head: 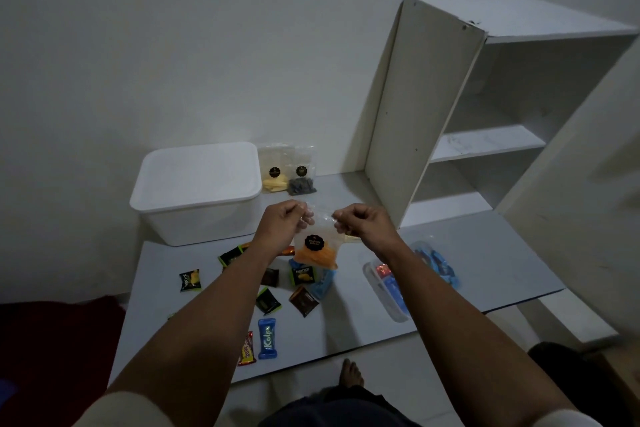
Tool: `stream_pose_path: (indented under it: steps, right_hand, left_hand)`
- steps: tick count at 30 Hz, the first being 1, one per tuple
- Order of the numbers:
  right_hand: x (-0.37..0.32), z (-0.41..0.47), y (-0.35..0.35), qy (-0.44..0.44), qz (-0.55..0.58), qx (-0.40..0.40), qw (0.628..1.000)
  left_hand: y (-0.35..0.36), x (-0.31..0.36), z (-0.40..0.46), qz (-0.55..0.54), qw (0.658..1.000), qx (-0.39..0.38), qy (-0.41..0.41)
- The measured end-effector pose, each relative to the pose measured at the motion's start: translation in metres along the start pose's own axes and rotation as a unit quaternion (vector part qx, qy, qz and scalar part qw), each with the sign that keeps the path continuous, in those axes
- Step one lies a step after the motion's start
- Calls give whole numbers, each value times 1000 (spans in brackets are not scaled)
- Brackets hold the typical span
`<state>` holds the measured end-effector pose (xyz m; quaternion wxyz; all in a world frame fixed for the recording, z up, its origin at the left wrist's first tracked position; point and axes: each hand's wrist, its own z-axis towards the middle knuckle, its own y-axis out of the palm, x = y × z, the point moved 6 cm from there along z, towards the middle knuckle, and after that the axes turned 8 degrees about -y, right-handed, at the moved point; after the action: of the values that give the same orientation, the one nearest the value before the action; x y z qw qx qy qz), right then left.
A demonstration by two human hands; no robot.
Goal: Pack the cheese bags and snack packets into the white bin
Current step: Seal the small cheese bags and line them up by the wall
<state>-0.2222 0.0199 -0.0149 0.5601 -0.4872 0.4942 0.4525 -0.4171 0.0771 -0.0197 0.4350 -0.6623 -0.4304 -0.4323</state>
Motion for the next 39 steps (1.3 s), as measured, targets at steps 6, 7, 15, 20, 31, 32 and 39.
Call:
stream_pose_path:
  steps: [6, 7, 15, 20, 31, 32, 39]
  right_hand:
    - [-3, 1, 1, -45, -67, 53, 995]
    - [-3, 0, 2, -48, -74, 56, 995]
    - [-16, -10, 26, -121, -87, 20, 989]
    - [-22, -12, 30, -84, -48, 25, 995]
    - [-26, -2, 30, -9, -68, 37, 997]
    - [-27, -2, 30, -5, -65, 39, 997]
    - [-35, 0, 28, 23, -29, 42, 998]
  left_hand:
    - [-12, 3, -3, 89, 975, 202, -40]
    - [-9, 2, -1, 62, 979, 184, -58]
    - [25, -1, -6, -182, 971, 4, -158]
    - [23, 6, -7, -141, 984, -9, -111]
    - [20, 30, -2, 105, 990, -93, 18]
    - [20, 32, -2, 117, 988, -100, 28]
    - [20, 37, -7, 167, 975, -131, 68]
